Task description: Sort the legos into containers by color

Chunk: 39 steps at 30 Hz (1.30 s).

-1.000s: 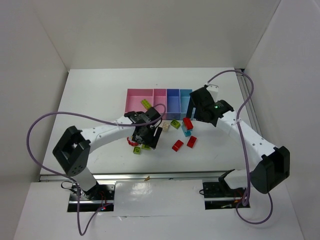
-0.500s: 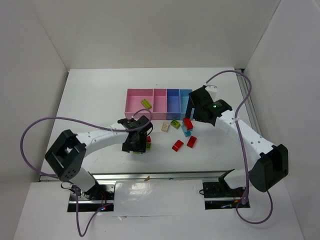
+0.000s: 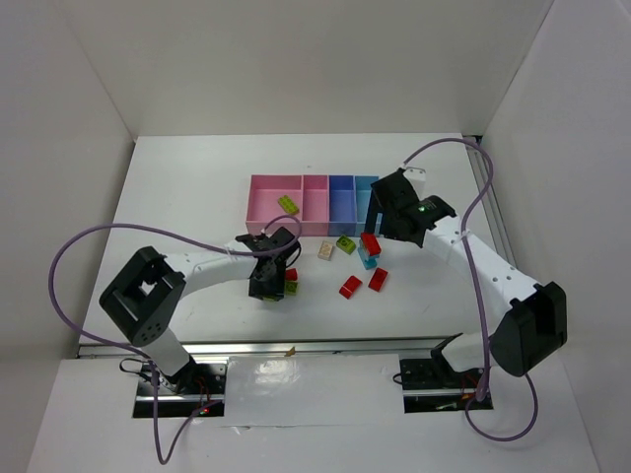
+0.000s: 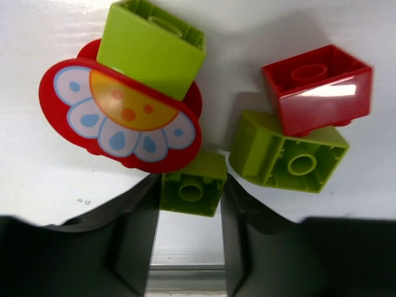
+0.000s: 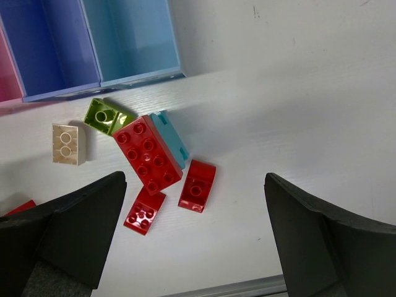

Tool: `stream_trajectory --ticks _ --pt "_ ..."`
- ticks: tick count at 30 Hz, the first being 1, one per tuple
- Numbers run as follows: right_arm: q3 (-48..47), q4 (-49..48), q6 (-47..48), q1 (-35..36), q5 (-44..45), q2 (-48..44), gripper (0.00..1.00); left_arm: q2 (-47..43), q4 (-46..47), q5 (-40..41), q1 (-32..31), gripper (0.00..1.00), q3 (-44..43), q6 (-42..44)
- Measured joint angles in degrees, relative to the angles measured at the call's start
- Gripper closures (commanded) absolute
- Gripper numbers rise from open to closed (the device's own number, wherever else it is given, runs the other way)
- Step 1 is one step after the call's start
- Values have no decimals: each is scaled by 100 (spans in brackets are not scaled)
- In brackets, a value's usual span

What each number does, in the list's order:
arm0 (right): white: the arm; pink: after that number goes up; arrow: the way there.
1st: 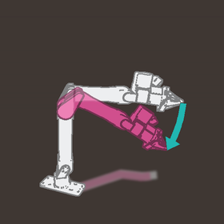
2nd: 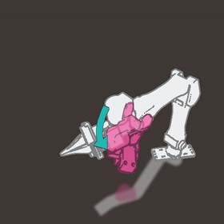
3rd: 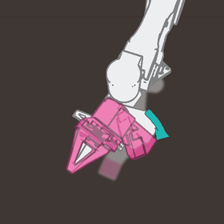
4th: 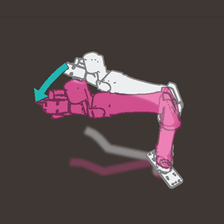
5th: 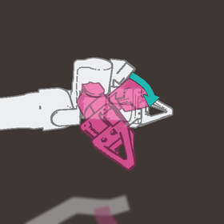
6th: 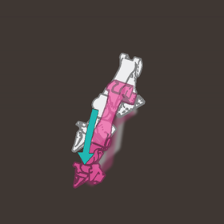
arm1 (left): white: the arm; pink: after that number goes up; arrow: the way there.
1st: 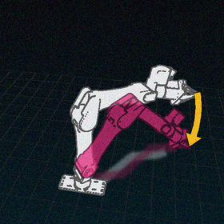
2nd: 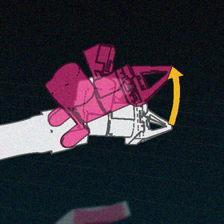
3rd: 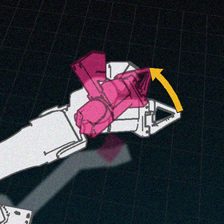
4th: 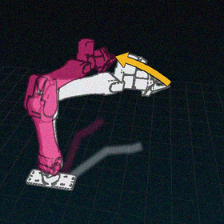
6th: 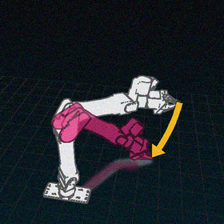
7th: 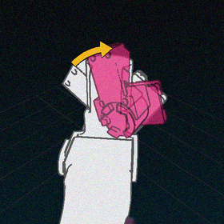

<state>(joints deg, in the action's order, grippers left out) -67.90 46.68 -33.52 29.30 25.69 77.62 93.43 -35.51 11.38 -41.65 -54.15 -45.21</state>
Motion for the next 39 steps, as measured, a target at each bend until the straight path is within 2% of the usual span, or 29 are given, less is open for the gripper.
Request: stream_trajectory --ticks 1,2,4,5,7,8,14,18,23,25,27,28,29,31,33,39 --pt "0 -2 4 0 0 13 0 15 20 -4 0 55 -24 13" --pt "0 -2 13 0 0 24 0 26 22 -4 0 55 -63 35" --pt "0 -2 15 0 0 44 0 26 -15 0 0 66 -175 120" --pt "0 -2 15 0 2 48 0 26 -72 2 0 68 -262 157" --pt "-4 2 15 0 13 50 0 26 -238 4 0 68 -540 197" --pt "-15 9 15 0 26 52 0 24 -332 9 0 71 -717 212" --pt "-109 11 17 0 153 52 0 7 -901 -48 131 71 -2013 455" --pt "-190 17 17 0 199 52 0 234 -990 -122 719 71 -3067 695" --pt "-216 20 13 0 219 52 0 1423 -922 -175 1598 71 -4579 949" --pt "-214 26 13 0 219 52 0 1961 -883 -201 1801 64 -4999 1056" --pt "-214 39 15 0 216 52 0 2444 -852 -212 1880 50 -5272 1126" --pt "-216 50 39 0 208 52 0 2625 -863 -227 1886 33 -5351 1189" --pt "-214 57 66 0 184 52 0 2769 -872 -262 1884 23 -5407 1239" --pt "-216 57 160 0 98 52 0 2986 -929 -293 1869 13 -5480 1263" --pt "-214 52 275 0 -57 52 0 3049 -975 -339 1867 10 -5499 1285" --pt "-212 48 533 0 -542 232 0 2881 -1021 -374 1827 12 -5552 1377"
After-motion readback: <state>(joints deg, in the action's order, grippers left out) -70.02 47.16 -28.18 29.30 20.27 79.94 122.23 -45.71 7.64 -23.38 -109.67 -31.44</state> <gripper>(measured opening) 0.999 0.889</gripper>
